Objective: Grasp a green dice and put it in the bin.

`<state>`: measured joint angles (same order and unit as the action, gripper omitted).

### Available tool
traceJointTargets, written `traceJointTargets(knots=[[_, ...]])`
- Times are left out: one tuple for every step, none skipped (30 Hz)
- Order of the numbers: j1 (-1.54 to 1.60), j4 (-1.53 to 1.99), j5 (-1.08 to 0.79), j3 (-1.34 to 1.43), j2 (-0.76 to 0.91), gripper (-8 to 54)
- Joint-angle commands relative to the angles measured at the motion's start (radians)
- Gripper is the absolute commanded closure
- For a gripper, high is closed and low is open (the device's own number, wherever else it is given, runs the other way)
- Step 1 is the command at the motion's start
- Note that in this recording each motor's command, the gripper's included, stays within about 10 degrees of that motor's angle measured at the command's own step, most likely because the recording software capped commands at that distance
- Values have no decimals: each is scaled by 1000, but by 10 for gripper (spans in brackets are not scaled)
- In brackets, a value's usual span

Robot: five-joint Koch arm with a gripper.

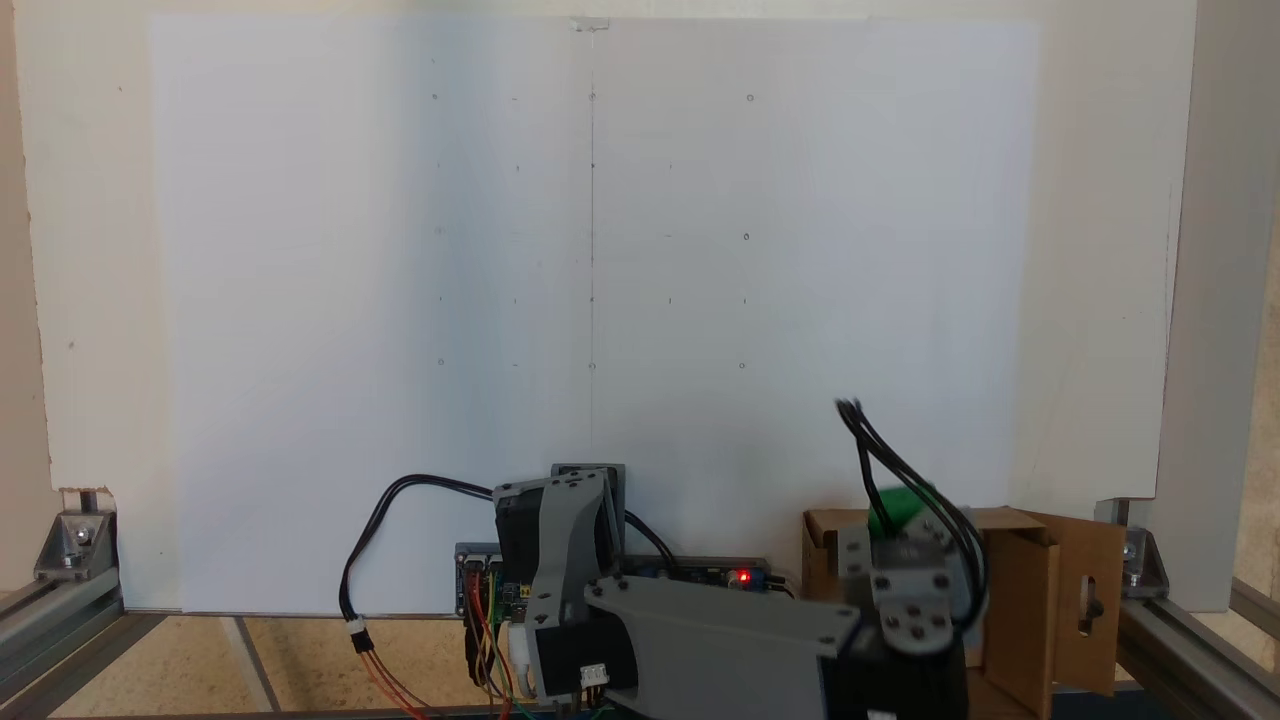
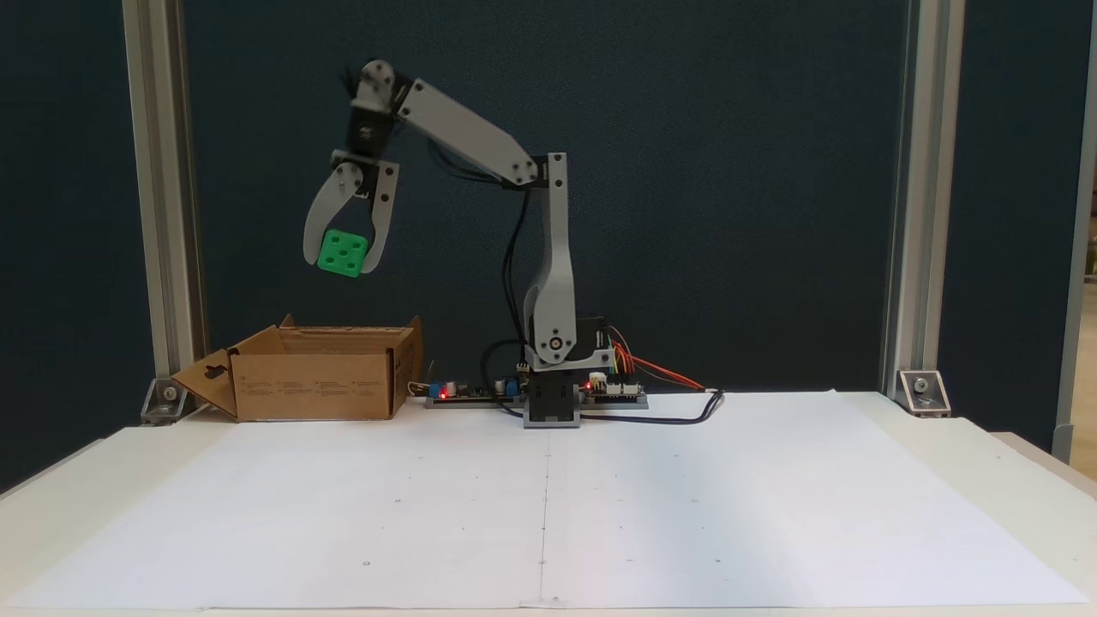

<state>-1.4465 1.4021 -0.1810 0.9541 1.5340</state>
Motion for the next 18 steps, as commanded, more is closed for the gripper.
traceJointTargets(knots=[[-150, -12, -159, -49, -6, 340], [-193, -32, -204, -49, -9, 339], [-229, -44, -242, -48, -23, 340], [-261, -57, -264, -48, -38, 340], [-290, -67, -278, -48, -54, 340], [-311, -87, -287, -46, -72, 340], [-331, -107, -293, -40, -89, 340], [-348, -137, -302, -26, -98, 340], [-357, -170, -305, -8, -110, 340], [-365, -209, -305, 14, -123, 340], [-368, -252, -305, 38, -137, 340], [-370, -298, -305, 66, -150, 340], [-374, -345, -305, 94, -163, 340], [-380, -388, -307, 121, -170, 340], [-388, -428, -314, 149, -176, 340], [-399, -466, -324, 176, -179, 340], [-407, -505, -333, 207, -181, 340], [-411, -543, -334, 236, -183, 340]])
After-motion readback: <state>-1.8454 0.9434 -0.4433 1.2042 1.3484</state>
